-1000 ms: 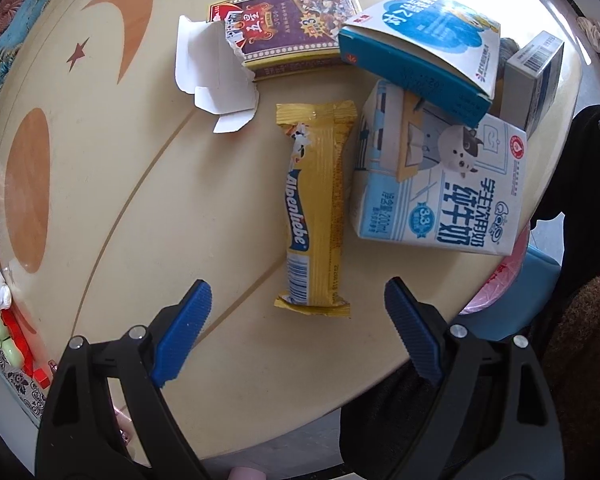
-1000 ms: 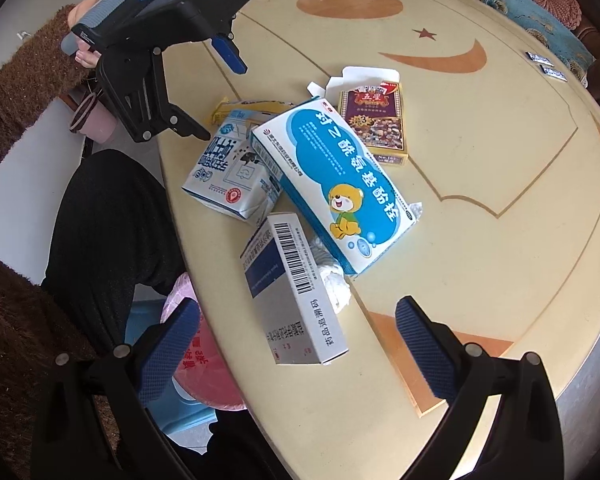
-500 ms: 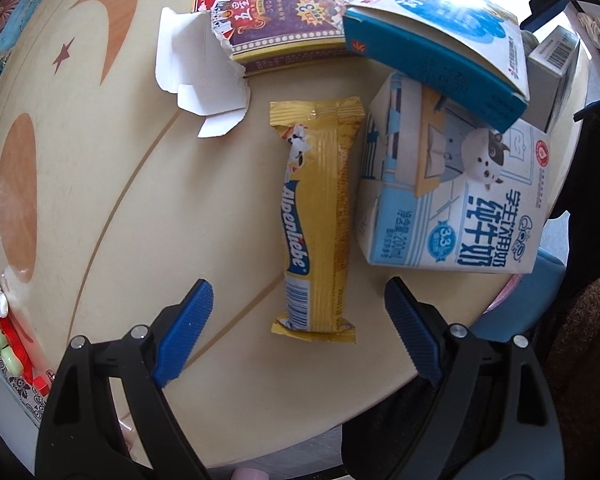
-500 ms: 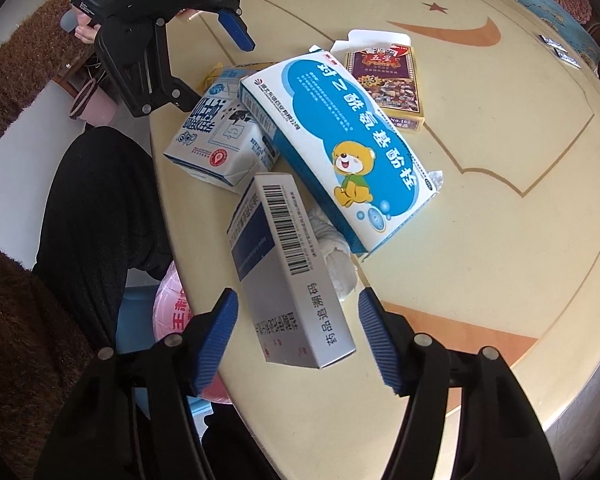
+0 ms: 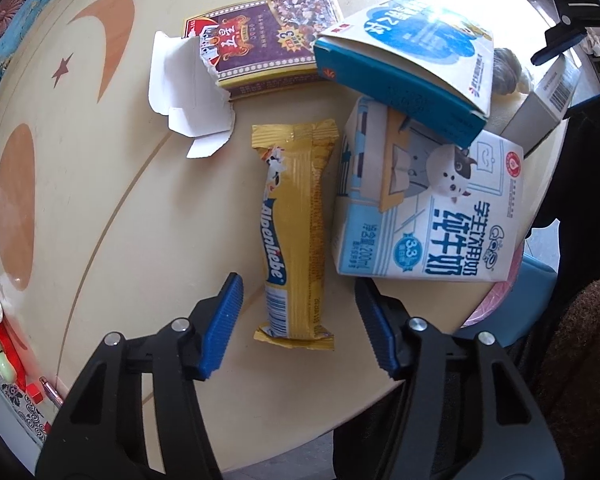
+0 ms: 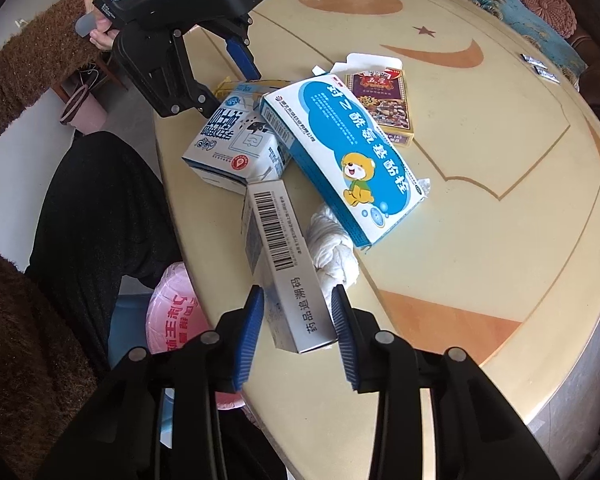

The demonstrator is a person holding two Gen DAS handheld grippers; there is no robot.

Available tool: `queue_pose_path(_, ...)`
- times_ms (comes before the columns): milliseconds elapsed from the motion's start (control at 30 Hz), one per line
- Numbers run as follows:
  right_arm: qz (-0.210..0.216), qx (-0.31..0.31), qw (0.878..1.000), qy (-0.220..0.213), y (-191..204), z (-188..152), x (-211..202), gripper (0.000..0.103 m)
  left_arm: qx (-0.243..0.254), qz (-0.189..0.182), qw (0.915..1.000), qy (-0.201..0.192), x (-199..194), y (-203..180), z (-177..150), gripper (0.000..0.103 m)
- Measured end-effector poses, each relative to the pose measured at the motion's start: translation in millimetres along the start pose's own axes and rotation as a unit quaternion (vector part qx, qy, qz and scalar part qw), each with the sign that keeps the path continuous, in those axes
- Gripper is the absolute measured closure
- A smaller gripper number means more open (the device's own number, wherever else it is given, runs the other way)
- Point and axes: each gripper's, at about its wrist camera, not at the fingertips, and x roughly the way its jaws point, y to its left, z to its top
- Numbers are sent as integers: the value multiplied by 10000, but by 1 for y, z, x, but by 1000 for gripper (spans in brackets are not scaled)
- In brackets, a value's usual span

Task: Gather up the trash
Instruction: 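Grasp the yellow snack bar with the left tool while the right tool grasps the white medicine box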

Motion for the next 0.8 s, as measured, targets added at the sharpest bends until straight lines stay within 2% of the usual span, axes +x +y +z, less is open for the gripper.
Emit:
queue_pose_path(67, -5, -64, 10000, -40, 6, 0, -1, 73, -31, -55, 9999, -79, -4, -3, 1, 56)
queue_pose_path(200, -115, -89, 9999, 7, 14, 2, 4, 75, -14, -39, 9999, -107, -9, -12, 0, 58)
queue_pose_path(400, -368, 41, 9993, -44, 21, 4, 7, 76, -46, -50, 9998, -168, -8, -6, -4, 62)
queue_pose_path(500, -445, 216, 9987, -88, 23, 5, 8, 77, -84, -42, 9998, -185, -5, -3, -3, 70)
queue_pose_path(700, -652, 541, 9963, -122, 24, 4, 8, 81, -71, 277, 9995, -127, -8, -16, 0, 78)
queue_pose_path(800, -735, 724, 9945, -184, 24, 3, 6, 82, -308, 353, 9989, -77, -8, -18, 1, 80)
